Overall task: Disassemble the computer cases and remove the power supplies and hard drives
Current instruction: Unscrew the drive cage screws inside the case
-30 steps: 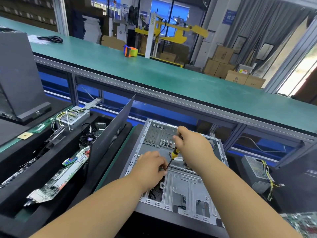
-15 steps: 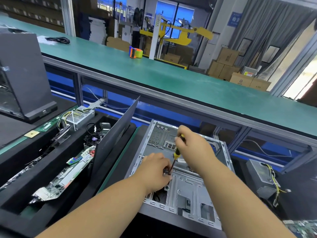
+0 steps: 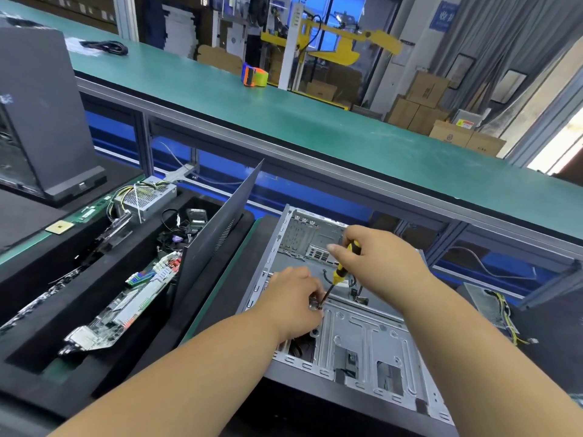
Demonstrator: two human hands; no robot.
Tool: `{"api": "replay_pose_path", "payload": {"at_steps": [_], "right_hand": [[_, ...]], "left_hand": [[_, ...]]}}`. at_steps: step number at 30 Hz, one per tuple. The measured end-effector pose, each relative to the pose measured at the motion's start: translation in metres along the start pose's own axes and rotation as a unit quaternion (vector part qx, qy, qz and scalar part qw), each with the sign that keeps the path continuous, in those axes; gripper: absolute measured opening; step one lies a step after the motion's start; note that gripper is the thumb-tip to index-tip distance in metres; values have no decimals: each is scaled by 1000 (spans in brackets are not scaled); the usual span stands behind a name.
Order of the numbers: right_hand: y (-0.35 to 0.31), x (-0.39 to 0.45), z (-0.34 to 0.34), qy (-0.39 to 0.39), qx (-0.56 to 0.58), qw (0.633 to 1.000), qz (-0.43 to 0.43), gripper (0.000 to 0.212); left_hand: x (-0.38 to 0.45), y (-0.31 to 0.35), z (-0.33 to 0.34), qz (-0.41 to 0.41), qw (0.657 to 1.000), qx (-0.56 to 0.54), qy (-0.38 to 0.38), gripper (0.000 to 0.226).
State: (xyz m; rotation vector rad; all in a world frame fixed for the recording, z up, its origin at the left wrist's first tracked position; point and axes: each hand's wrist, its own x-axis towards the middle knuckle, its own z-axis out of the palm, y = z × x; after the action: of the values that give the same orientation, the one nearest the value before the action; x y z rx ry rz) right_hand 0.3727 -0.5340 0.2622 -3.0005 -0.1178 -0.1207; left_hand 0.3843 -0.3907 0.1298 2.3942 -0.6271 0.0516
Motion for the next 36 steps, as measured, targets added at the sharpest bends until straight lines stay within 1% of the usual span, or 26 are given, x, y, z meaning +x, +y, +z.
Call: {"api": "replay_pose_path", "payload": {"at_steps": [1,2,5,7,10,15,22,29,36], "right_hand": [[0,0,1,7,-18,1000,4,35],[-1,1,2,10,-20,1000,7,36],[-4,0,6,5,37,999,7,21],[-5,-1,7,5,60,998,-4,15],[-3,-1,8,1,86,996,-14,15],[-1,-1,10,-5,96,995,-33,13],[3,-4,17,24,108,993,-41,10],[7,2,18,16,114,991,-72,9],[14,3,18,6,154,983,-102,9]], "left_hand": [[0,0,0,-1,1000,0,0,21],[0,0,0,-2,1000,1,-1,22],[1,1,-1,-2,1000,10,-6,23],[1,1,-1,-2,1000,12,-9,22],[1,1,-1,-2,1000,9,-7,21],[0,2,-1,-5,1000,4,-7,21],[-1,2,-2,-8,1000,-5,-7,20],[0,3,-2,-12,1000,-2,-9,20],[-2,4,-4,-14,1000,-3,-11,25]]}}
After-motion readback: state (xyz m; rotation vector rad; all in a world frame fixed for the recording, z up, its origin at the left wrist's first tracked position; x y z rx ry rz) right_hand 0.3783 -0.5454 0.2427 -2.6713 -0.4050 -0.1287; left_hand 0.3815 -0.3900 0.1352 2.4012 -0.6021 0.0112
